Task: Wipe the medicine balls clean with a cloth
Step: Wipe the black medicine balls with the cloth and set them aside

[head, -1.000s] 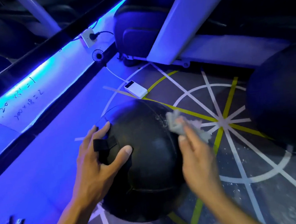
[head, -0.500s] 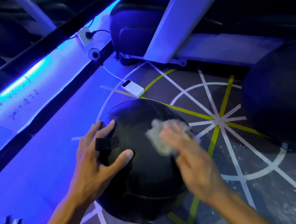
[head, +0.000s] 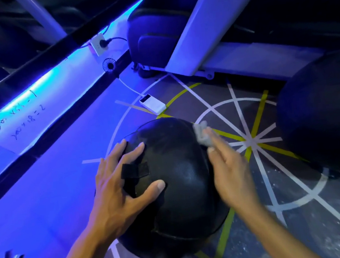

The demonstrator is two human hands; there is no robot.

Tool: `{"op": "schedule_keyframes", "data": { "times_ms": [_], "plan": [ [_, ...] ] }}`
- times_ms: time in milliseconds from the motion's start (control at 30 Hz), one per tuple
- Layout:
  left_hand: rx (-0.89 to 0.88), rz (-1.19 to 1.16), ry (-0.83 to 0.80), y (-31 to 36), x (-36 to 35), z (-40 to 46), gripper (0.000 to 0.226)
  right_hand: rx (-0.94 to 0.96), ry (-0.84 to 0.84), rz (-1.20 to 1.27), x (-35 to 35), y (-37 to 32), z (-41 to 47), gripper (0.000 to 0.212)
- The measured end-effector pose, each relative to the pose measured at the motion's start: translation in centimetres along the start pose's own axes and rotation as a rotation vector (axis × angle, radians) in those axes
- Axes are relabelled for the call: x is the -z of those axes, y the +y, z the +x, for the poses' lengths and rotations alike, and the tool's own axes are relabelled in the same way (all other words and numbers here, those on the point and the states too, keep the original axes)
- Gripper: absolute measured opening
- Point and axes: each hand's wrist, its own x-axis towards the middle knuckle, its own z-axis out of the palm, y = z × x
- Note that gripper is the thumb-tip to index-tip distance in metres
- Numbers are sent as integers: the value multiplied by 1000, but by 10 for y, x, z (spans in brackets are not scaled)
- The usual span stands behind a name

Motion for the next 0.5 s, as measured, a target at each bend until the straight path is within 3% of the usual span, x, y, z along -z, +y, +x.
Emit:
{"op": "schedule_keyframes", "data": {
  "times_ms": [133, 200, 300, 333, 500],
  "plan": [
    [-39, 8, -37, -5, 5, 4, 77, 587, -268, -139, -23, -34, -43, 53],
    [-18, -26, -44, -4, 6, 2, 77, 503, -236, -60, -9, -18, -18, 48],
    [-22, 2, -40, -3, 6, -1, 79, -3, -25, -69, 13, 7, 19, 38],
    [-24, -7, -42, -4, 7, -1, 80, -23, -12, -93, 14, 8, 13, 39],
    [-61, -8, -99, -14, 14, 4, 82, 561, -301, -174, -18, -30, -36, 46]
  ]
}}
